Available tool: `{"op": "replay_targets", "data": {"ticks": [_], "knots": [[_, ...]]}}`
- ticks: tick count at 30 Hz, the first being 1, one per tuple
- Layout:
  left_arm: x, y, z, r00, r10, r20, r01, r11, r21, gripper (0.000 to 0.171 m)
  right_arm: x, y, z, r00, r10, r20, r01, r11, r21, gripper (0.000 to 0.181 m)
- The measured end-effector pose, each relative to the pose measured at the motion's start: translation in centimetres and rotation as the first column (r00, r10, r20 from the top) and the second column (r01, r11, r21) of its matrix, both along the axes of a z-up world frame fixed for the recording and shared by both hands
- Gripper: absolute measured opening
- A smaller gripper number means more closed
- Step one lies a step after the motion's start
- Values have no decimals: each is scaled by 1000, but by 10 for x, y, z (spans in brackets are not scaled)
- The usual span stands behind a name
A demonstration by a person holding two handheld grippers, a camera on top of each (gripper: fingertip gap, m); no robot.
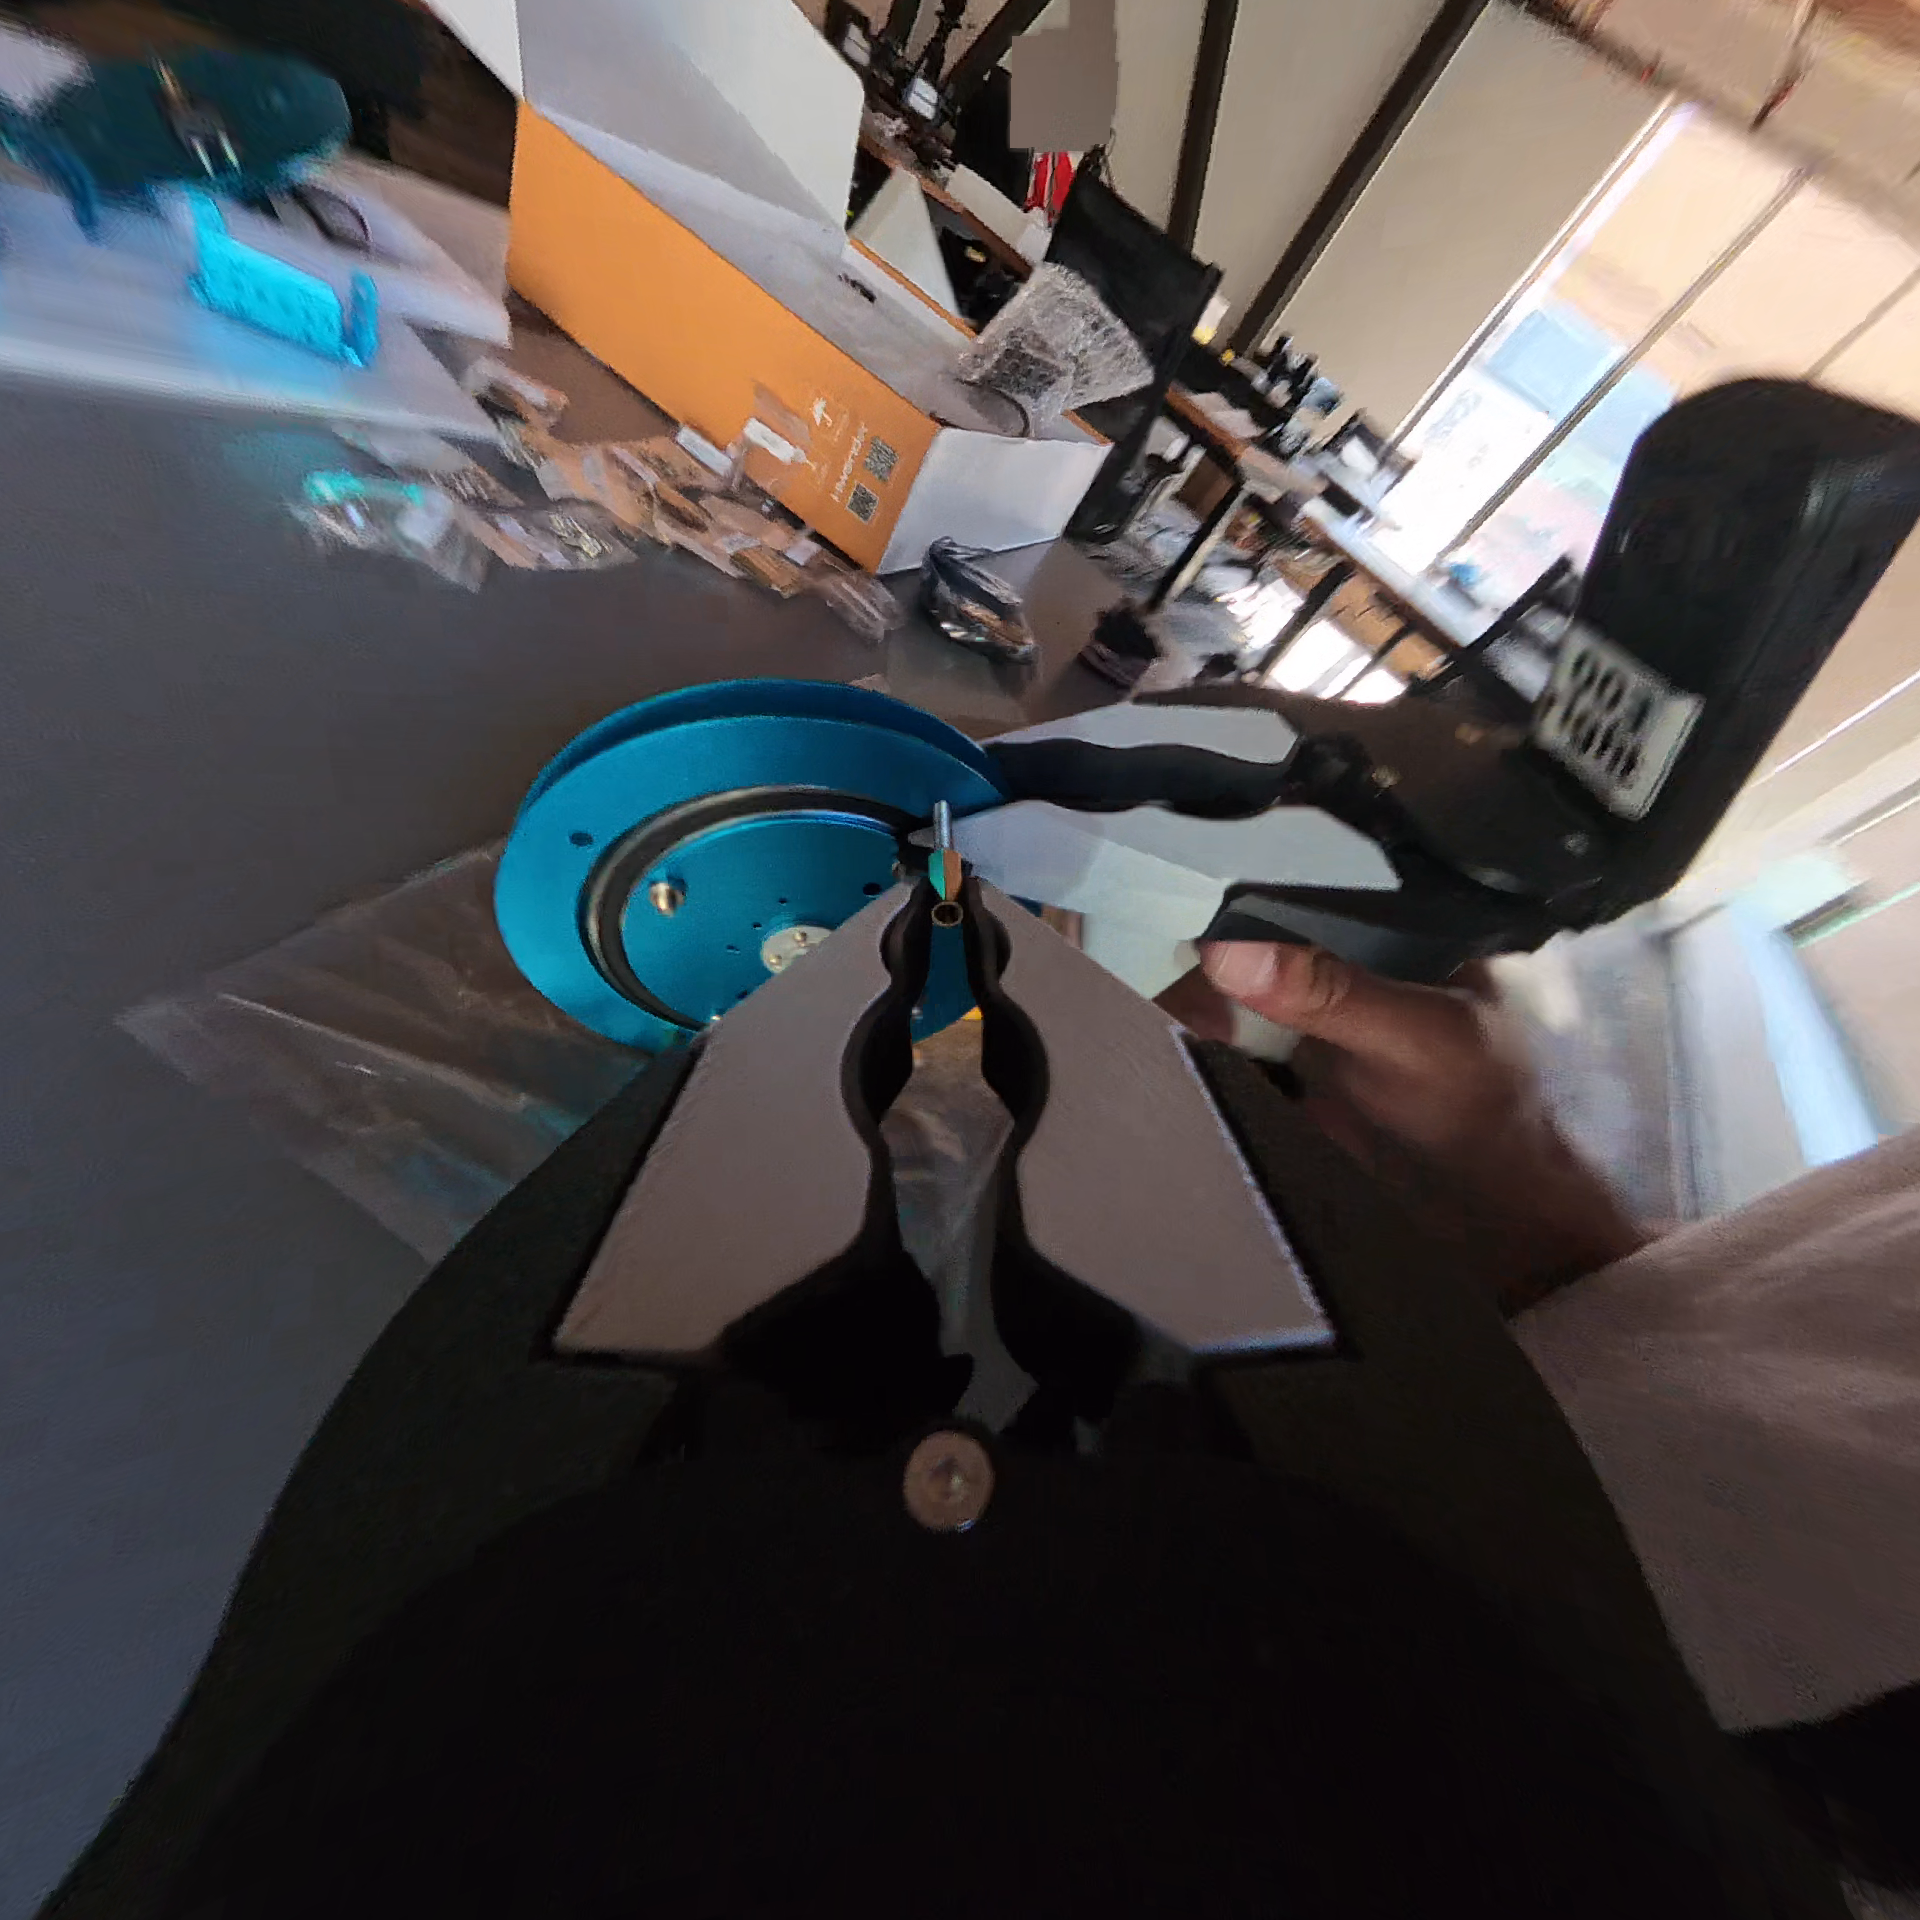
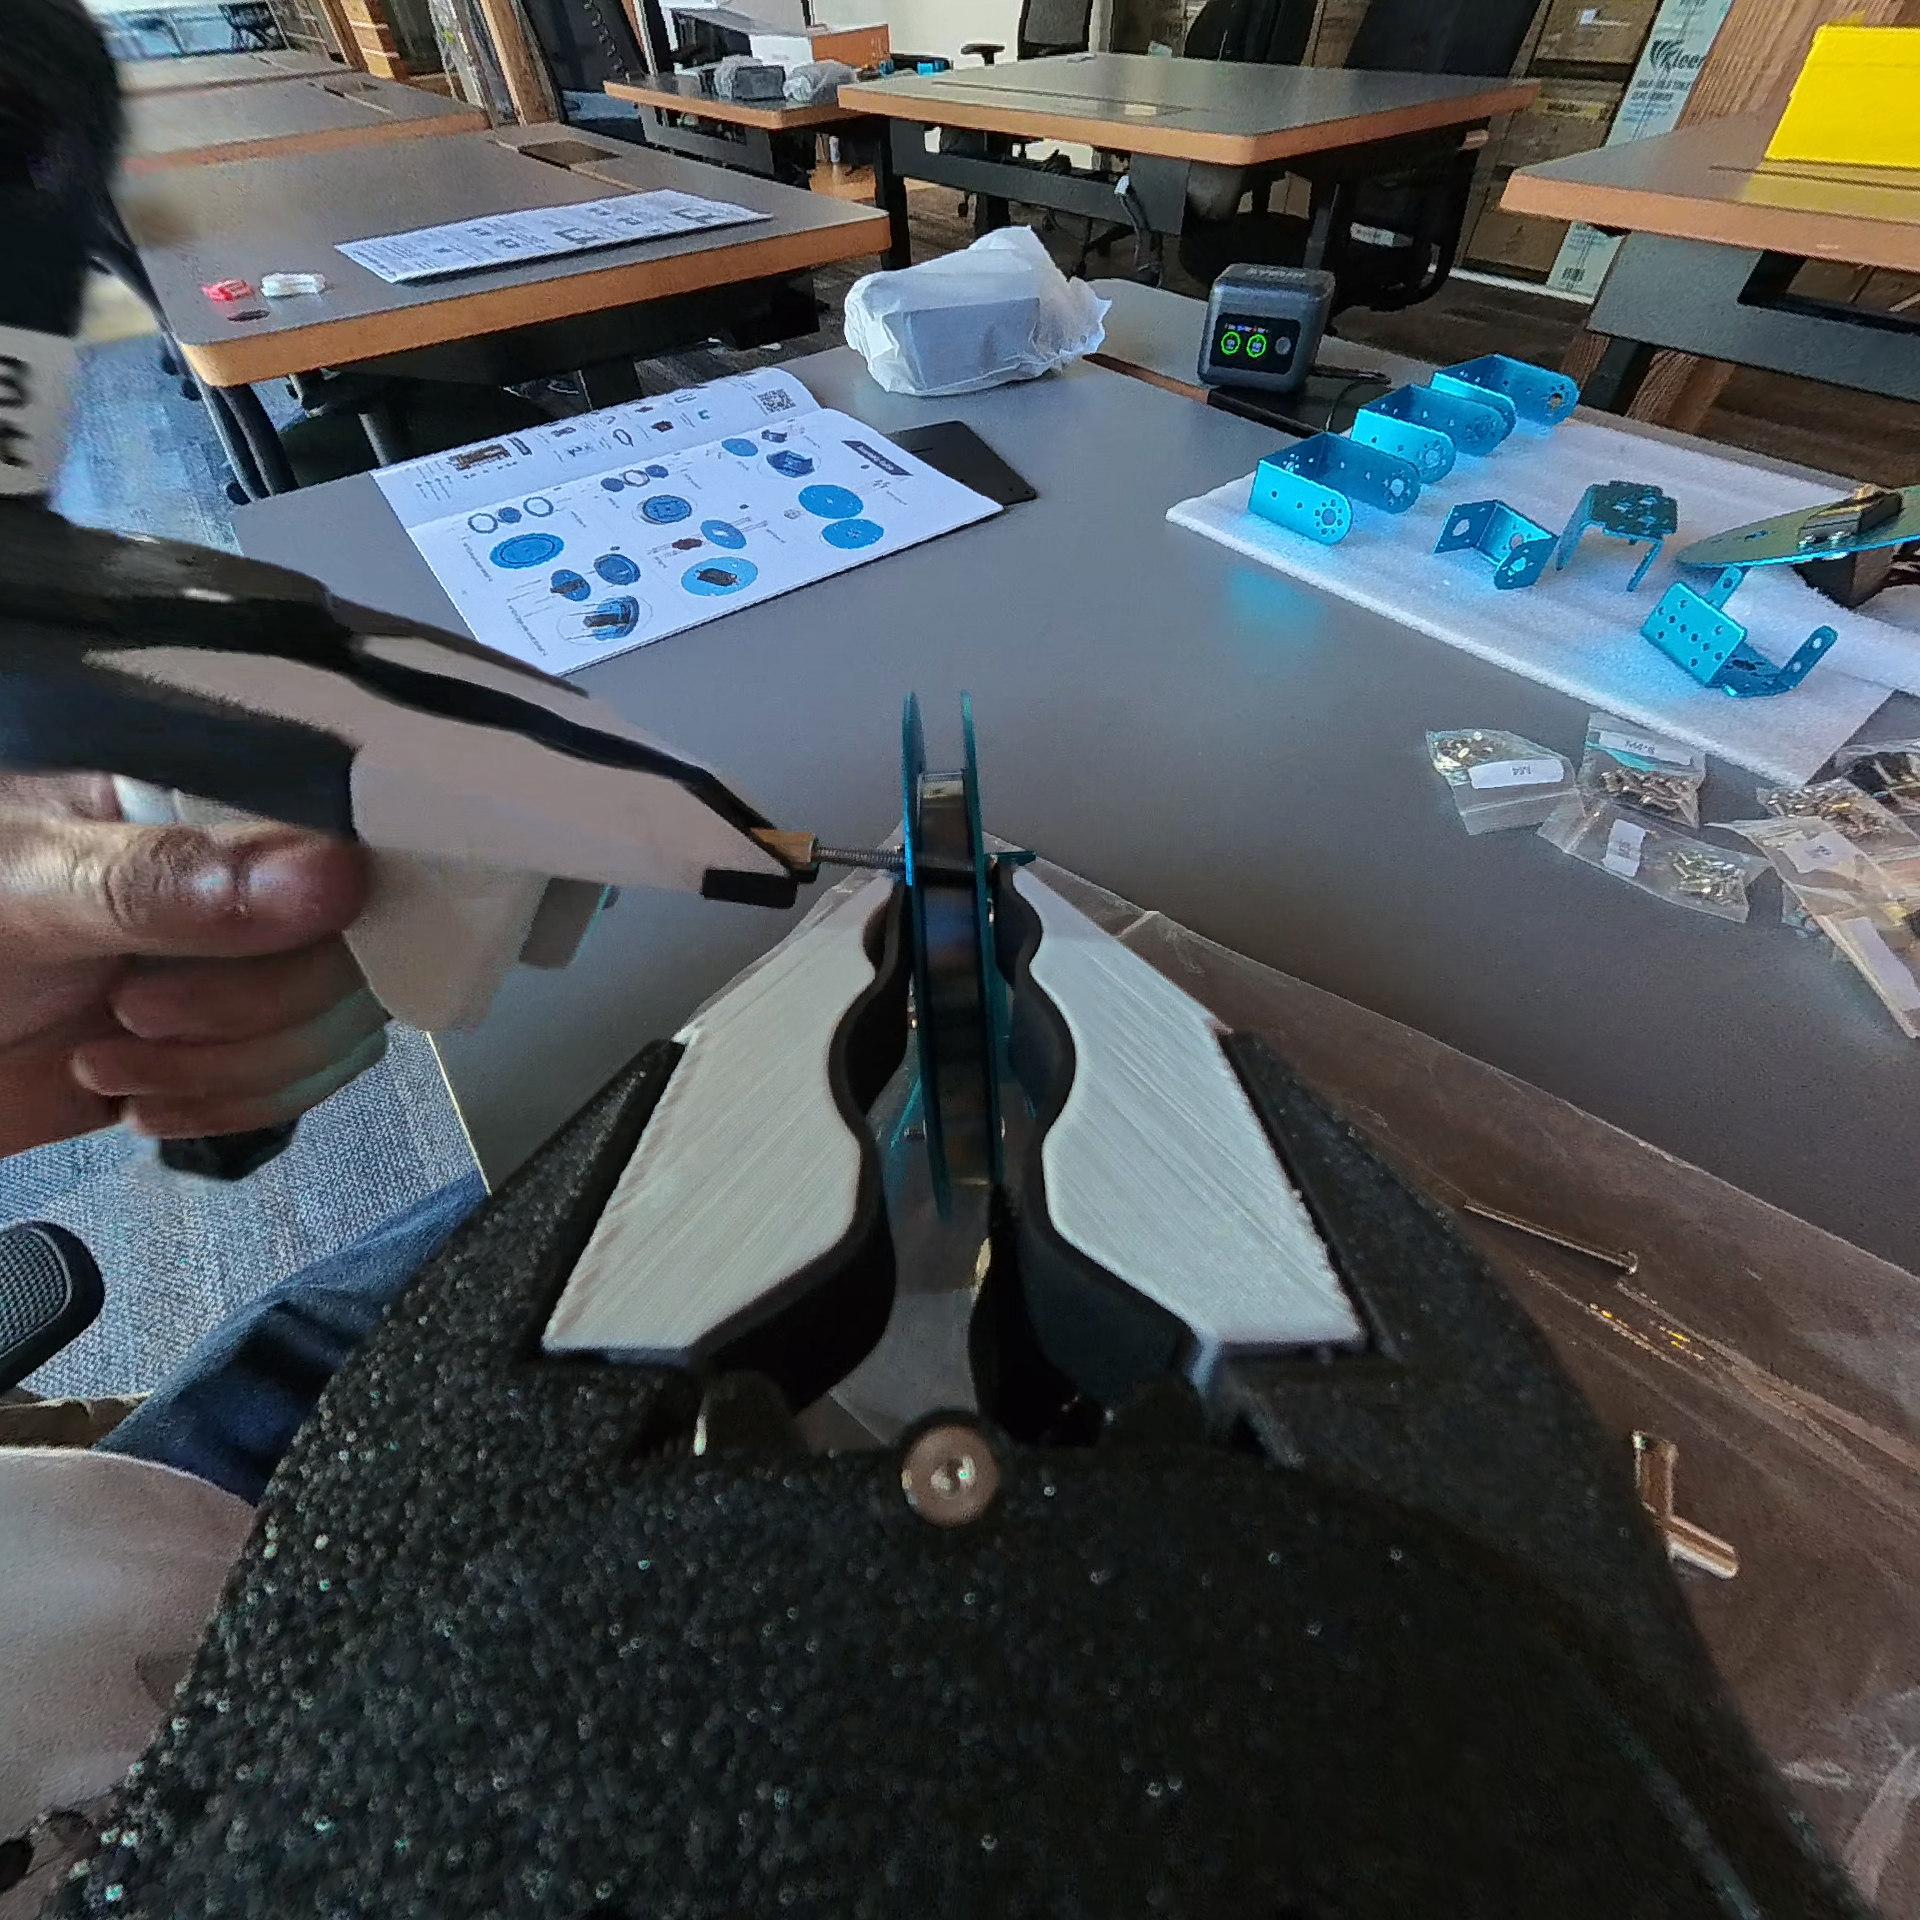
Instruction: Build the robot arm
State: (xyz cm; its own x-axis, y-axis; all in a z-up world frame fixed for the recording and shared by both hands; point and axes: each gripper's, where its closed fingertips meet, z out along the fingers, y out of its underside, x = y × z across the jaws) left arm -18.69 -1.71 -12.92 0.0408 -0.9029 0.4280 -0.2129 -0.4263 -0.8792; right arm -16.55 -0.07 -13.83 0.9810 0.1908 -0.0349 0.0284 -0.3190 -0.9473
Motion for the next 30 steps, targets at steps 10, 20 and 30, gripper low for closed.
{"op": "replay_targets", "data": {"ticks": [10,20,30], "knots": [[-1,5,0,989,140,-45,29,112,993,6,2,0,0,1000,9,-9,-9,1000,-5,13],[-18,5,8,970,153,192,-43,876,-480,21,1,0,0,1000,7,-6,-7,1000,-4,14],[-5,5,4,930,268,250,27,631,-775,10,-1,0,0,1000,8,7,-8,1000,-8,15]]}}
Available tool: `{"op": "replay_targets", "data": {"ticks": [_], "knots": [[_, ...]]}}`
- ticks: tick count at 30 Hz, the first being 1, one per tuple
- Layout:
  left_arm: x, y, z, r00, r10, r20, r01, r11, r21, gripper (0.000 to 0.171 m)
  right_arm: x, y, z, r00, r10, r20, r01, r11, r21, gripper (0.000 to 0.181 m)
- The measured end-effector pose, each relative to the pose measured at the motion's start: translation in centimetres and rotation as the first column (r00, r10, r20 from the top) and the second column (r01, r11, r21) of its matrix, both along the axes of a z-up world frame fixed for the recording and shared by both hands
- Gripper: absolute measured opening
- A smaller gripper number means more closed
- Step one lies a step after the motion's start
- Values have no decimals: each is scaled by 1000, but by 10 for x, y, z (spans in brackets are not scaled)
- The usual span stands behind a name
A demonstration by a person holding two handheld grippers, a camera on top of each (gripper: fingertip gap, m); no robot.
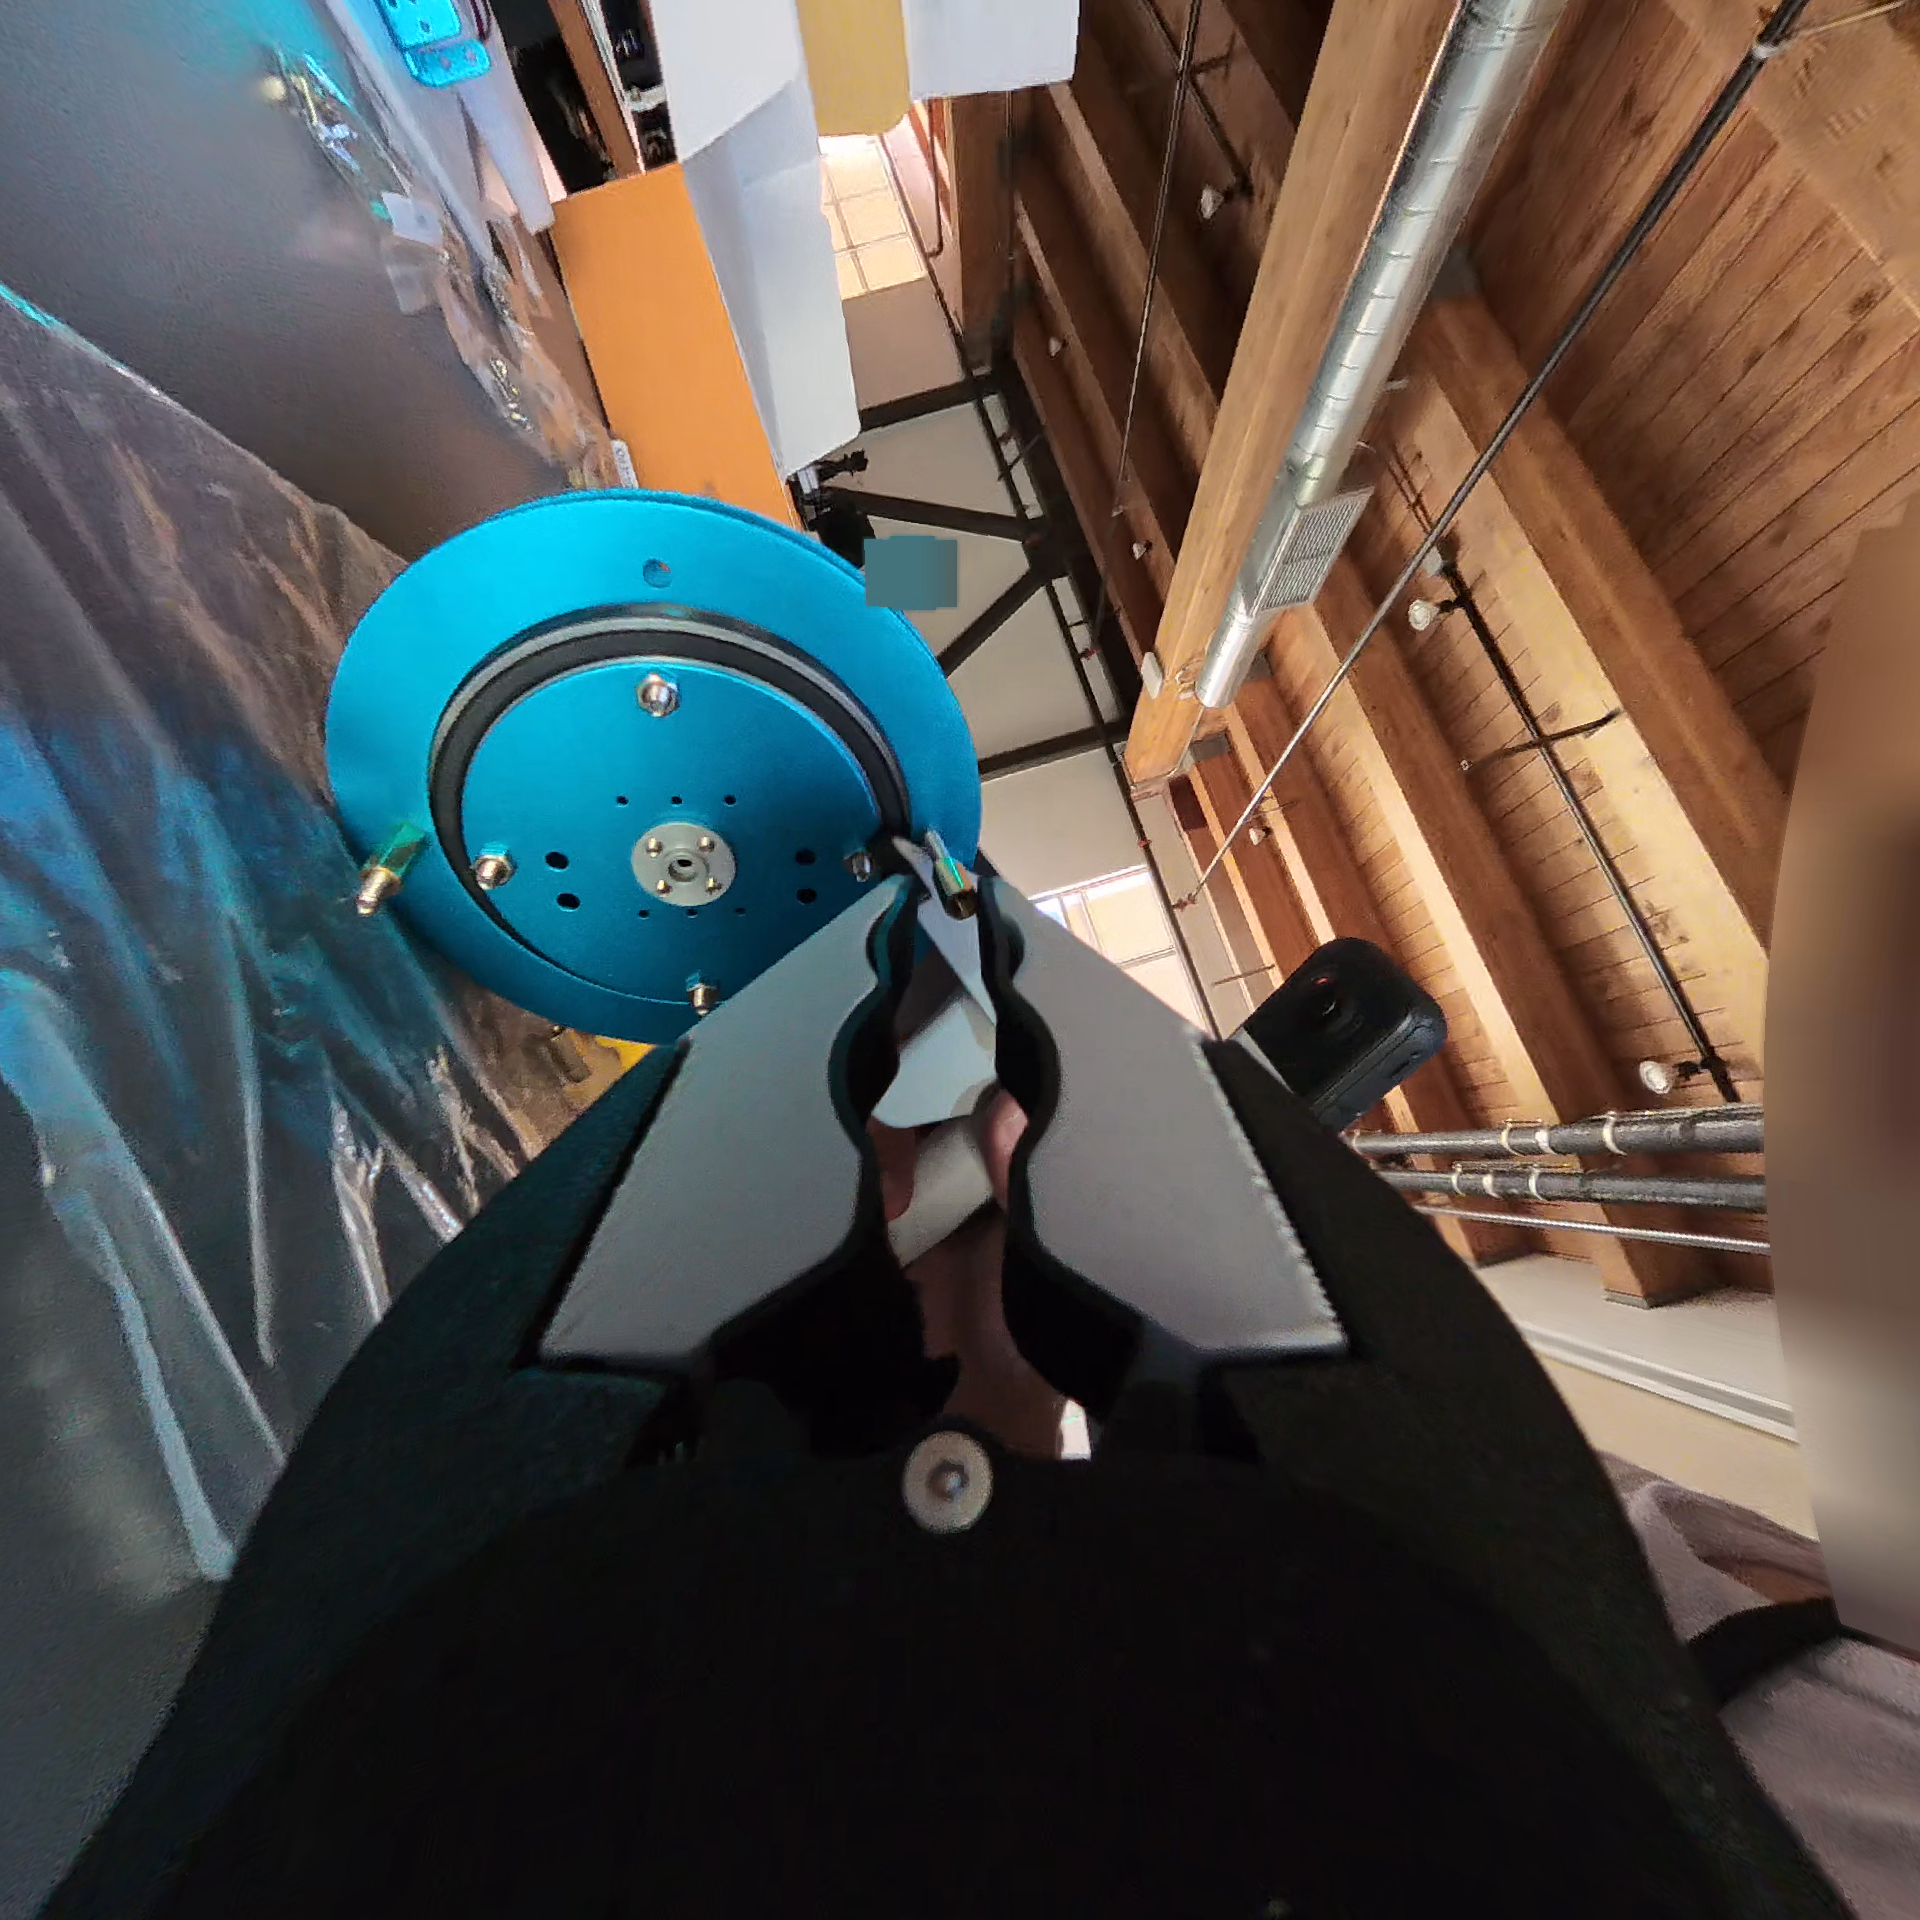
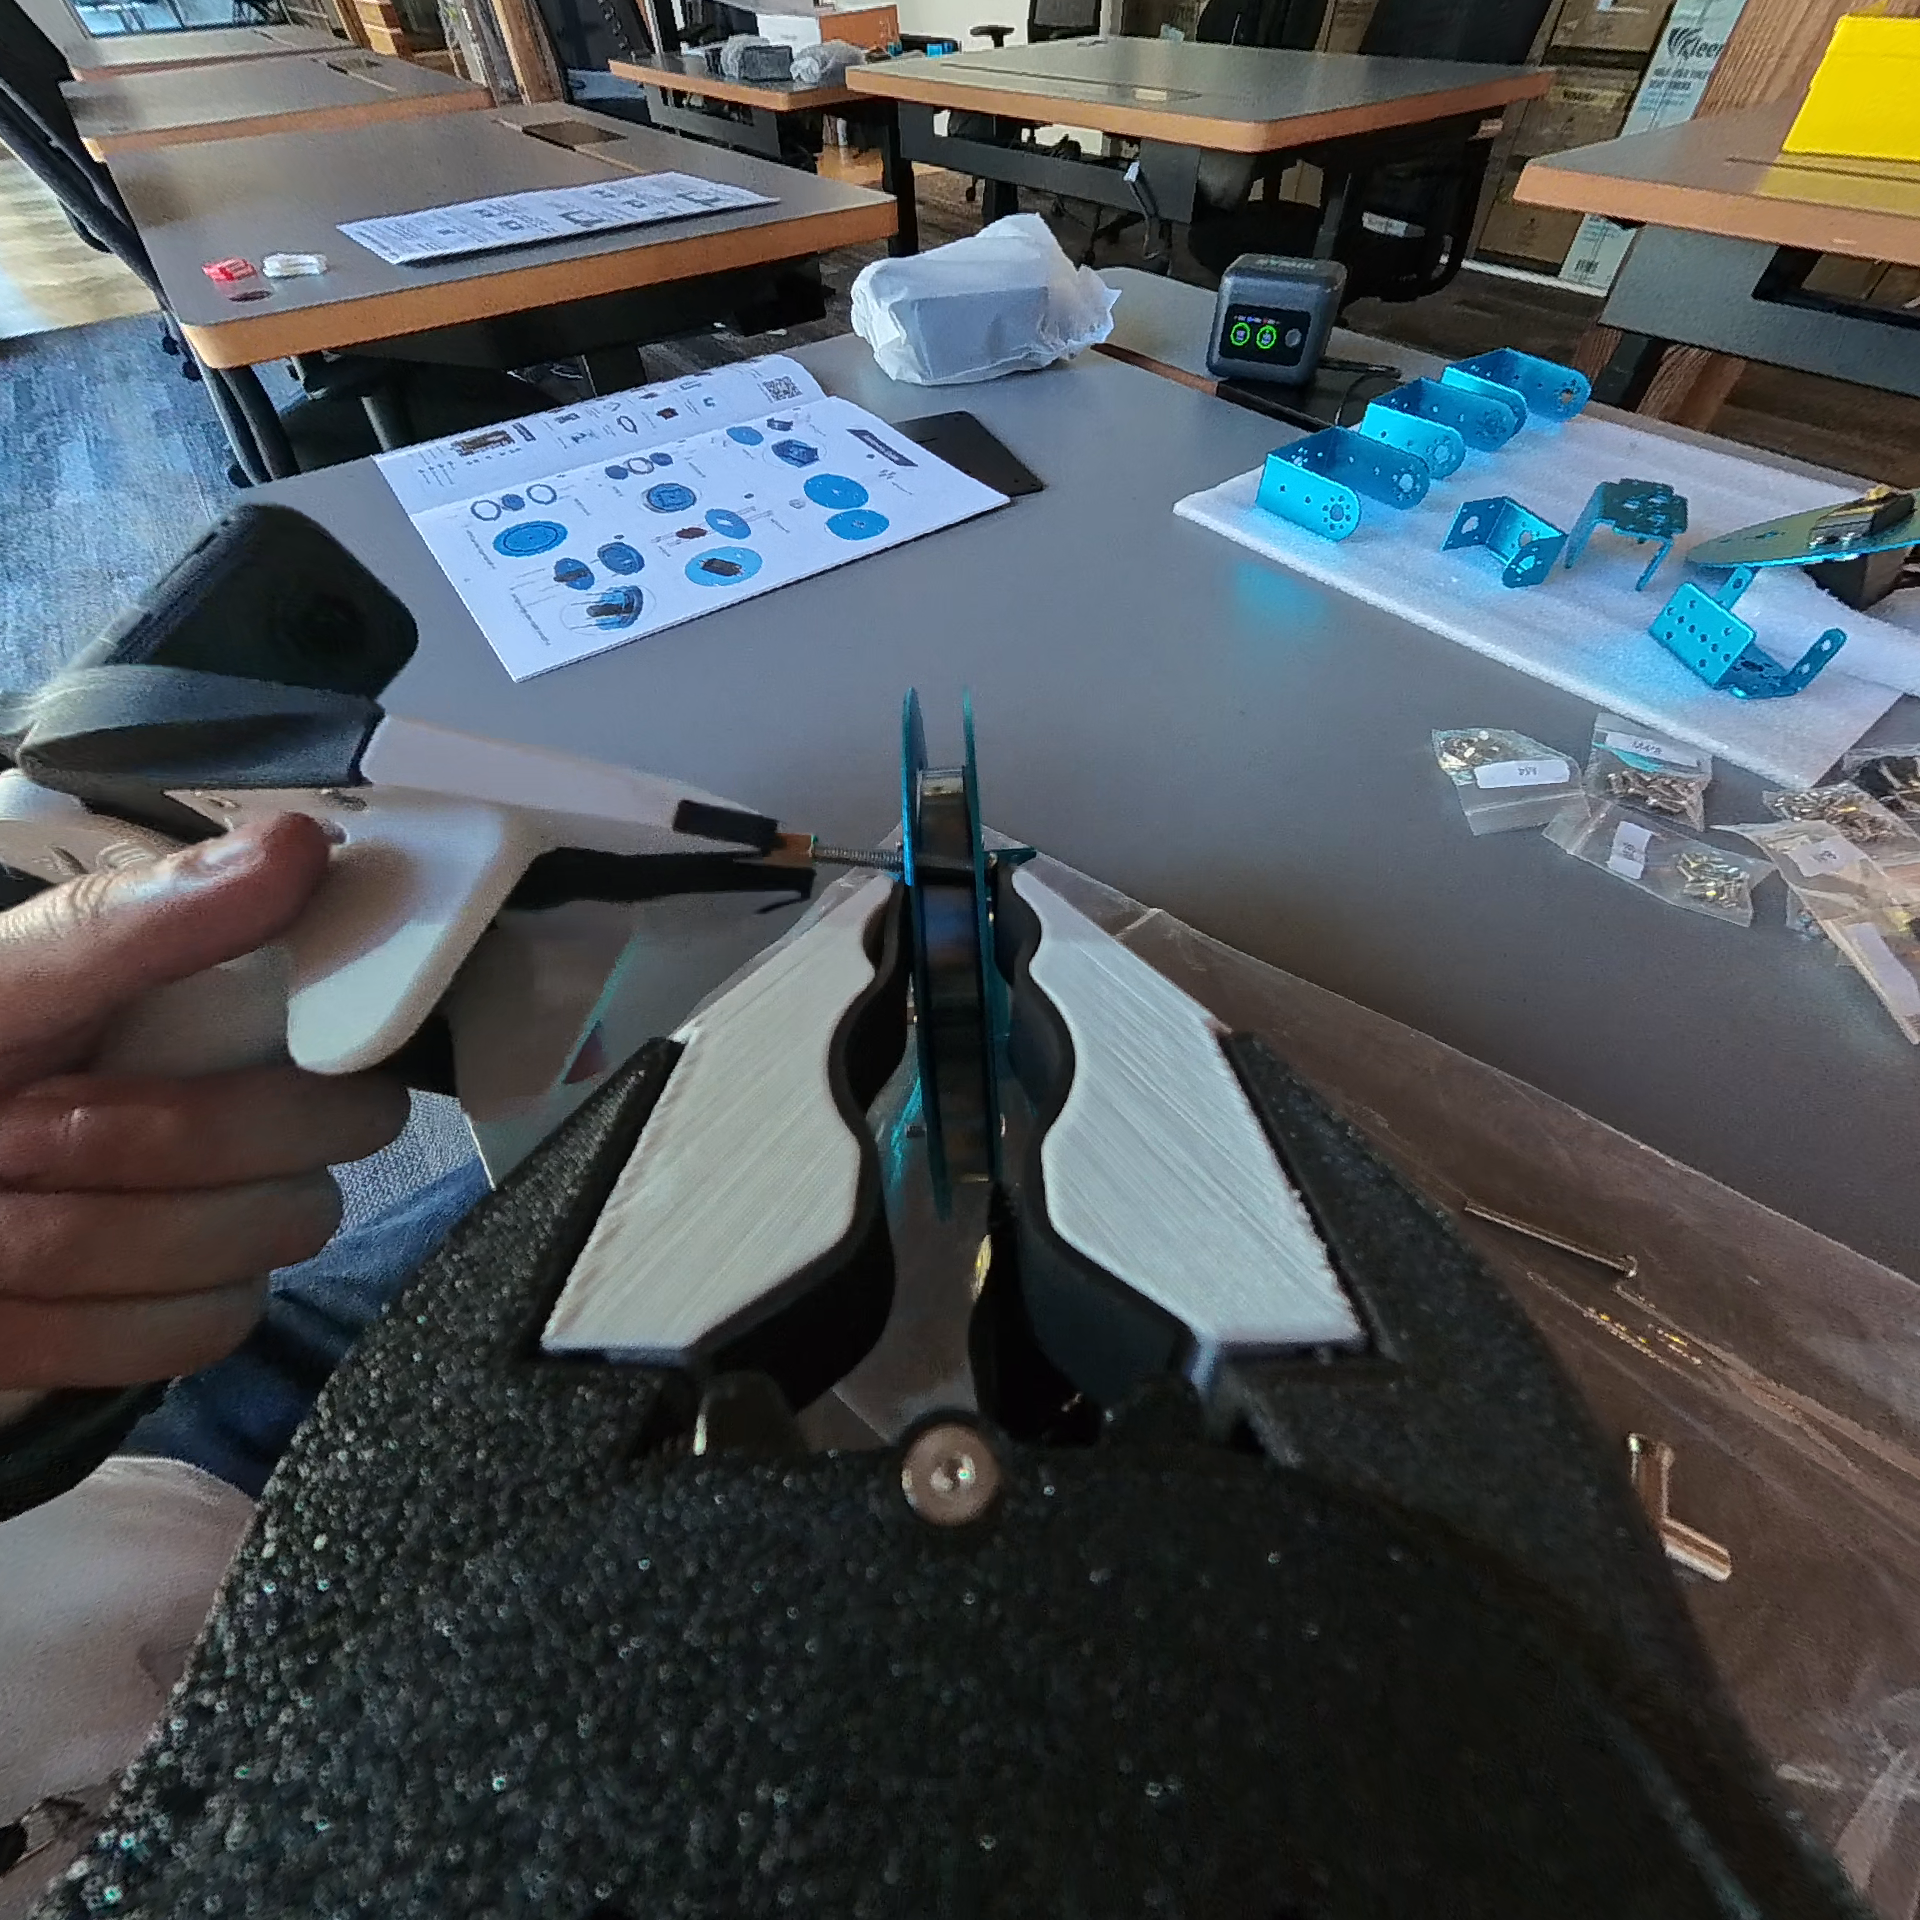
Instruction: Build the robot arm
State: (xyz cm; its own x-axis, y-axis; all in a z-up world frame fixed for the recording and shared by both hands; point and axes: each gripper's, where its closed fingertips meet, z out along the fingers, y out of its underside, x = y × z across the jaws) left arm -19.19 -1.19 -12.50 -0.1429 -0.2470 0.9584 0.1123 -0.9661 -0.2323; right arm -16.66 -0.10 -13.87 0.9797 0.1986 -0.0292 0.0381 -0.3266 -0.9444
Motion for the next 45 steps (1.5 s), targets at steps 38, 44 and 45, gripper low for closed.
{"op": "replay_targets", "data": {"ticks": [38,44,45], "knots": [[0,-5,-1,998,-25,-51,34,986,164,25,2,-3,-1,1000,-2,1,2,1000,-7,13],[3,-5,0,986,57,-159,27,874,484,5,3,-4,-1,1000,-4,-3,4,1000,-9,14],[3,-6,-1,972,106,-212,63,747,662,4,4,-5,-1,1000,-6,-3,5,1000,-10,13]]}}
